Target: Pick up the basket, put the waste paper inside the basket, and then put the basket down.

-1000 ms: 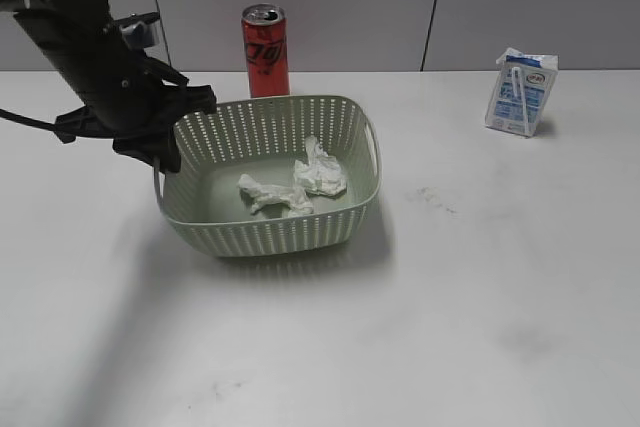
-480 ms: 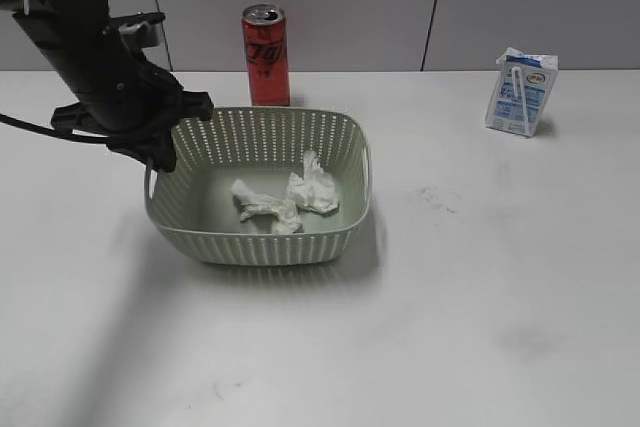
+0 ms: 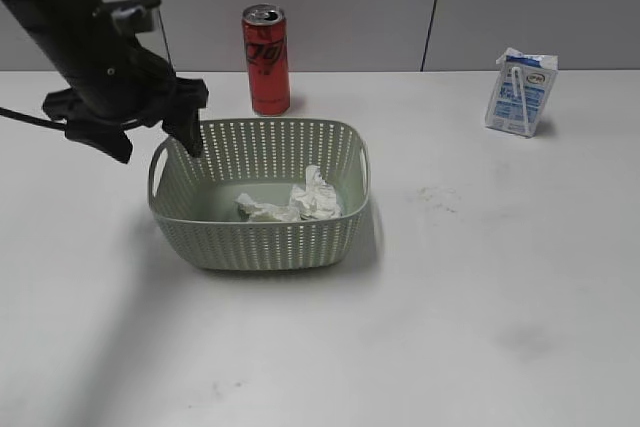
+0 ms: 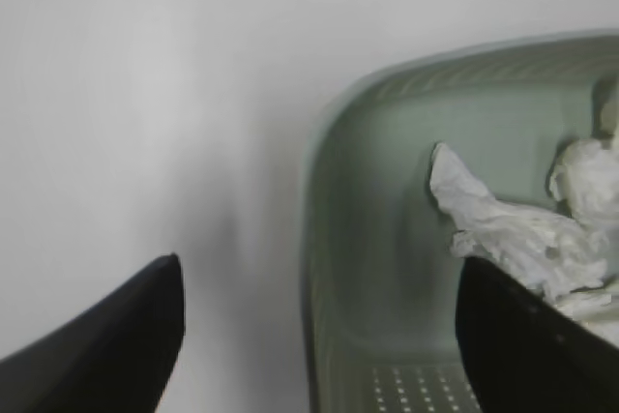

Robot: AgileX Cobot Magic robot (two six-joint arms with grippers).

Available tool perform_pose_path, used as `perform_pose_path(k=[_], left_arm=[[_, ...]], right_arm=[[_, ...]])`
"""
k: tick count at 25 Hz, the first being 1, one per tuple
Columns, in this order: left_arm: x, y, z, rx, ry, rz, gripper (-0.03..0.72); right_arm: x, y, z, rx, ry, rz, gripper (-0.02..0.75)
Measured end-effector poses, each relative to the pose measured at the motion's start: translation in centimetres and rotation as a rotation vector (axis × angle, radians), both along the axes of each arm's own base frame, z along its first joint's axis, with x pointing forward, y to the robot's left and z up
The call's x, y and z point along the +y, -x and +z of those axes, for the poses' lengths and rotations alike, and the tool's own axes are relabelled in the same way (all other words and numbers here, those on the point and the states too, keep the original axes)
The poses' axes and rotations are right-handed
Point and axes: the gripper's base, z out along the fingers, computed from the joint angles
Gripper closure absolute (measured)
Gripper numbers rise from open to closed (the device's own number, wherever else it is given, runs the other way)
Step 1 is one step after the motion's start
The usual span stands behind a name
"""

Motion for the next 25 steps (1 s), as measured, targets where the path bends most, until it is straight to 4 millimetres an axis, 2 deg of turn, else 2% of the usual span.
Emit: perform_pose_path(k=[5, 10, 13, 16, 19, 22, 25], left_arm=[[1.9, 0.2, 5.4, -0.154, -0.014, 0.002, 0.006], [7.1, 1.3, 10.4, -0.277, -0.1, 0.07, 0.01], [10.5, 3.0, 13.0, -0.297, -0.174, 0.104, 0.017], [12.6, 5.7, 15.7, -0.35, -0.207, 0.112, 0.031], [13.1, 9.4, 17.7, -0.434, -0.189, 0.101, 0.039], [13.1, 13.5, 18.2, -0.505, -0.122, 0.089, 0.049], [13.1, 17.5, 17.2, -0.536, -0.065, 0.073, 0.058]], right_arm=[[-0.7, -0.1, -0.1, 0.003, 0.004, -0.084, 0.167], [-0.8, -0.1, -0.1, 0.002, 0.009, -0.098, 0.167], [-0.8, -0.1, -0.1, 0.002, 0.01, -0.099, 0.167], [-0.8, -0.1, -0.1, 0.001, 0.01, -0.099, 0.167], [-0.8, -0.1, -0.1, 0.001, 0.01, -0.099, 0.167], [-0.8, -0.1, -0.1, 0.001, 0.01, -0.099, 0.169], [-0.8, -0.1, -0.1, 0.001, 0.01, -0.099, 0.169]])
